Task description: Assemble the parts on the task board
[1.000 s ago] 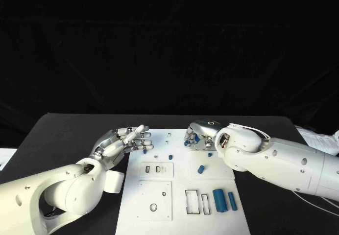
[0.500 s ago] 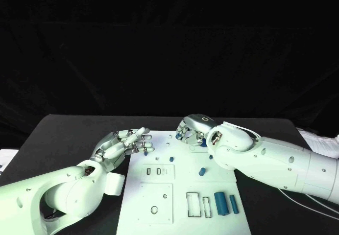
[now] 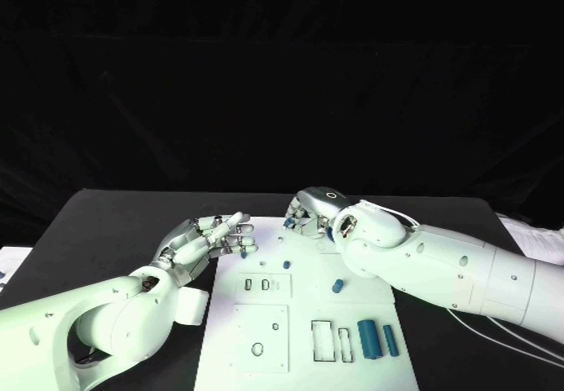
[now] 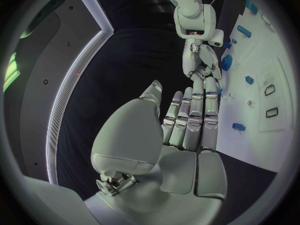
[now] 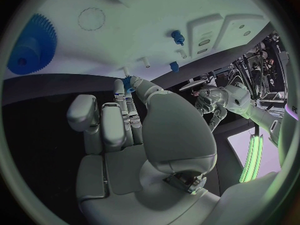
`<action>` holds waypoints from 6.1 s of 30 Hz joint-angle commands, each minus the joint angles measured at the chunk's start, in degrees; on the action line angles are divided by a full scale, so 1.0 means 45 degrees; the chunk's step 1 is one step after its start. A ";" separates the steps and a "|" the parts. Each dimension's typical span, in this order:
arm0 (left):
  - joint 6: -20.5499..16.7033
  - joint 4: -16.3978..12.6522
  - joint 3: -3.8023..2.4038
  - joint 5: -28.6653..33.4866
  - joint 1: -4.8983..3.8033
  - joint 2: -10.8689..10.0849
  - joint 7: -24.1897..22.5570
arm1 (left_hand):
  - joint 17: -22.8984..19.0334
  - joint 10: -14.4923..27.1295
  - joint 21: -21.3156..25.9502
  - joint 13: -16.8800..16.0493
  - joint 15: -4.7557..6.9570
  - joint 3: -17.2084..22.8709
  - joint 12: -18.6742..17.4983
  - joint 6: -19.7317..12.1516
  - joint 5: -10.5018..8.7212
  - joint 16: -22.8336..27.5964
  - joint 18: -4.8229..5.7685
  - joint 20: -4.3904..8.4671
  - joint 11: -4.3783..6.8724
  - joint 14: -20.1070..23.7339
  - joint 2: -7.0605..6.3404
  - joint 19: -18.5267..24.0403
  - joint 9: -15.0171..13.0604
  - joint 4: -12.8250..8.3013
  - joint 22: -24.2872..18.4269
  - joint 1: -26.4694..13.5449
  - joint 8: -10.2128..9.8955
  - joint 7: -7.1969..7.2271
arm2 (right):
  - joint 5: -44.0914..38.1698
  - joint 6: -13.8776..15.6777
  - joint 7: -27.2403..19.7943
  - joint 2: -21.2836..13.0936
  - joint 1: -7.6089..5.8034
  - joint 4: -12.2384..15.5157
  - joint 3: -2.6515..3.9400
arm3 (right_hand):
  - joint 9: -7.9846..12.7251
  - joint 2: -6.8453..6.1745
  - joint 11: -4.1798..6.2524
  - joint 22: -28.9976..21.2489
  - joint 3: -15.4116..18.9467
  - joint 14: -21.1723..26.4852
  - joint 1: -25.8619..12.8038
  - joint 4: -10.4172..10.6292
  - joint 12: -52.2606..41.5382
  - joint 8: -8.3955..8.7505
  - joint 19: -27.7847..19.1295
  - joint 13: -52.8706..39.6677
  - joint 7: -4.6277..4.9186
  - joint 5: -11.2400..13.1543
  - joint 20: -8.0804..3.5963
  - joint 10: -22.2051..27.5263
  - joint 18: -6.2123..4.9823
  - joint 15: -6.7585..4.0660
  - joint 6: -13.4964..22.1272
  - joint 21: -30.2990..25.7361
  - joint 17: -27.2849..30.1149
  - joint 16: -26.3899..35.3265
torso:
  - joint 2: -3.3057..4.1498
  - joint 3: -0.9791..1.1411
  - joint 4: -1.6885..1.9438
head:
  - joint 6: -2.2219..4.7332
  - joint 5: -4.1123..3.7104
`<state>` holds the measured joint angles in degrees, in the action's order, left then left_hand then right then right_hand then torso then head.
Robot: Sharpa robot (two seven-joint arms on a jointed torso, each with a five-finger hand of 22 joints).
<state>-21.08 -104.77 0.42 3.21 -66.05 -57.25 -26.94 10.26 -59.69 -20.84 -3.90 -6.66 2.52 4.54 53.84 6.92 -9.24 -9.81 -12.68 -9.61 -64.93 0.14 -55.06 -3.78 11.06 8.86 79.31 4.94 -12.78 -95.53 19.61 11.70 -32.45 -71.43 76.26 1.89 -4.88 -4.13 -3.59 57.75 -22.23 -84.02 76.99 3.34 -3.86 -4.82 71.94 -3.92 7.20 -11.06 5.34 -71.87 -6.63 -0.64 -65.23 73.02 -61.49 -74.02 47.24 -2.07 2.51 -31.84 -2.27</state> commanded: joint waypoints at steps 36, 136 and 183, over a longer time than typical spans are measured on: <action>0.0184 -0.0128 -0.0016 0.0021 -0.0119 -0.0068 -0.0044 | 0.0030 0.0072 0.0075 0.0020 -0.0041 0.0012 -0.0082 -0.0005 -0.0043 0.0117 -0.0125 -0.0033 -0.0076 0.0102 0.0047 0.0041 0.0009 -0.0106 -0.0032 0.0145 -0.0073 -0.0080 | -0.0273 -0.0845 0.0312 0.1070 -0.0008 -0.1414 -0.0045 | 0.0124 -0.0564 -0.0431 -0.0412 0.0432 -0.0277 -0.0442 0.0440 0.0102 0.0304 -0.0426 0.0085 0.0456 0.0826 0.0214 0.1368 0.0012 0.0338 0.1186 -0.0119 0.0444 0.0076 | 0.0043 -0.0014 -0.0004 | -0.0151 0.0065; 0.0416 0.0080 -0.0011 0.0021 -0.0112 -0.0031 -0.0028 | 0.0072 0.0102 0.0098 0.0021 -0.0049 0.0008 -0.0138 -0.0006 -0.0042 0.0193 -0.0130 -0.0044 -0.0086 0.0096 0.0100 0.0055 0.0007 -0.0194 -0.0056 0.0198 -0.0124 -0.0089 | -0.0416 0.0532 0.1802 -0.2287 0.0363 0.2697 0.0285 | -0.0168 0.0673 0.0509 0.3665 0.3455 -0.1067 0.1958 0.1288 -1.7311 -0.0679 0.1841 -1.7656 -0.0246 0.0105 -0.0323 -0.3239 0.0727 -0.0424 0.0474 0.2151 -0.4951 -0.3017 | -0.0051 0.0055 -0.0307 | -0.0138 0.0056; 0.0453 0.0239 -0.0011 0.0021 -0.0112 0.0149 0.0009 | 0.0074 0.0102 0.0099 0.0021 -0.0049 0.0007 -0.0139 -0.0006 -0.0042 0.0197 -0.0130 -0.0044 -0.0086 0.0095 0.0100 0.0055 0.0006 -0.0199 -0.0057 0.0202 -0.0126 -0.0089 | -0.0993 -0.0787 0.2178 0.0821 0.0508 0.0660 -0.0166 | 0.0025 0.0134 0.0146 0.3604 0.3275 -0.1042 0.0868 0.1545 -1.6727 0.0116 0.1740 -1.7311 0.0179 0.0494 -0.0083 -0.2953 0.0716 -0.0117 0.1375 0.2097 -0.4854 -0.2971 | -0.0014 0.0077 -0.0273 | -0.0253 0.0173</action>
<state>-20.18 -103.63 0.42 3.24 -66.49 -56.68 -26.58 10.50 -59.49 -20.63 -3.87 -6.86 2.52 4.30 53.84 6.92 -8.61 -9.80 -12.68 -9.81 -64.73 0.60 -55.06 -3.79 10.43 8.68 79.76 4.75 -12.78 -98.53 18.45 19.30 -28.46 -69.38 79.71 1.37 -4.90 -2.73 -2.68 74.01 -7.51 -84.02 80.78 10.13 -78.92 -4.56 79.81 -74.87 7.96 -8.98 4.65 -84.04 -3.95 -1.62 -59.34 82.54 -74.94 -87.32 47.18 -1.75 1.31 -32.93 -1.50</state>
